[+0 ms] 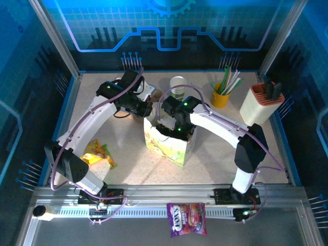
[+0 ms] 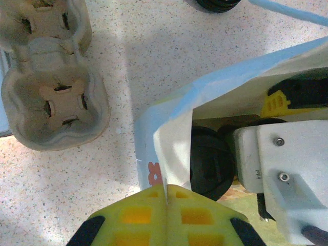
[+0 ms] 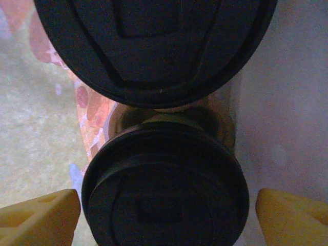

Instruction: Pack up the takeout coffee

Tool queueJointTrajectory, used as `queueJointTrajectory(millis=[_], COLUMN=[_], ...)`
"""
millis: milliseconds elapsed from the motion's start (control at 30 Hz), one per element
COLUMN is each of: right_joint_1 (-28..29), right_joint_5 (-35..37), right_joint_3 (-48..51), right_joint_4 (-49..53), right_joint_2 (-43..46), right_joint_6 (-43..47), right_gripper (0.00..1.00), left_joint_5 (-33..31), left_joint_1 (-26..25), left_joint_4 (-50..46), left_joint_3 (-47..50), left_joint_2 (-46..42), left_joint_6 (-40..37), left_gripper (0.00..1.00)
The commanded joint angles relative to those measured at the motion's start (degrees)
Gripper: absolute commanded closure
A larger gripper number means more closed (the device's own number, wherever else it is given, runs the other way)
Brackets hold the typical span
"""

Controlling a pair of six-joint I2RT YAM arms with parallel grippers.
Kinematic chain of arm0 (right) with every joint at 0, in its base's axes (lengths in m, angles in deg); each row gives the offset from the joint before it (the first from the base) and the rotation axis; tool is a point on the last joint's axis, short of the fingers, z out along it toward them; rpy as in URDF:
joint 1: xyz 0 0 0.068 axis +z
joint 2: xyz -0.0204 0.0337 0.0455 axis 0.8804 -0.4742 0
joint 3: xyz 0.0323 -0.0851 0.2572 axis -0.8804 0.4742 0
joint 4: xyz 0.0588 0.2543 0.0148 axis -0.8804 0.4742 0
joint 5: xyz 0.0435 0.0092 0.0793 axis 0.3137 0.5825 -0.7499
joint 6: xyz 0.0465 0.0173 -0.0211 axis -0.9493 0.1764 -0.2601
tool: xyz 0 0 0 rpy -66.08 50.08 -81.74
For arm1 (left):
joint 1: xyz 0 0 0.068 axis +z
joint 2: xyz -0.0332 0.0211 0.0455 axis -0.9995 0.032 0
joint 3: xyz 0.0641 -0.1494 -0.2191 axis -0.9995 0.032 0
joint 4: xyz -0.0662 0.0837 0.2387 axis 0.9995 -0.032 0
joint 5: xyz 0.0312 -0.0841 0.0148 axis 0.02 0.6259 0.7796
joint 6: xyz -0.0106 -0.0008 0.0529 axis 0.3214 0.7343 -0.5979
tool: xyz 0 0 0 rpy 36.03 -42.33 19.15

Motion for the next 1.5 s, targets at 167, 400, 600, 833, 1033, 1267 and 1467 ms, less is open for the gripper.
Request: queueJointTrajectory(millis=[167, 400, 600, 833, 1033, 1267, 1467], right_joint_1=[-0.04, -0.13, -0.35, -1.26, -2.56, -3.98, -5.89], right_joint_5=[-3.78, -5.24, -7.19, -10.06, -13.43, -14.73, -15.5], right_joint_3=[-1.93, -3.36, -4.09, -4.2, -3.5, -3.21, -3.15], right_joint_4=[-0.33, -0.82, -1.91, -3.58, -6.36, -9.28, -11.9], right_joint_2=[4.03, 5.65, 7.64, 10.38, 13.06, 16.11, 20.39], right_joint_6=[-0.88, -0.94, -1.31, -1.92, -3.21, -5.55, -7.61], right_gripper=[0.12, 0.12, 0.12, 0.12, 0.13, 0.14, 0.14], left_joint_5=[0.91, 0.52, 0.39, 0.05, -0.02, -0.24, -0.15], left_joint_1=[-0.53, -0.8, -0.87, -0.87, -0.87, -0.87, -0.96], left_joint_4=[-1.01, -1.72, -2.18, -2.58, -3.05, -3.21, -3.19], left_joint_3=[0.5, -0.11, -0.59, -0.86, -1.03, -0.92, -1.08], left_joint_2=[-1.06, -1.53, -1.74, -1.93, -2.02, -2.46, -2.48], left_joint_6=[-1.09, -1.11, -1.02, -0.99, -0.82, -0.73, -0.48], left_gripper=[1.0, 1.0, 1.0, 1.0, 1.0, 1.0, 1.0])
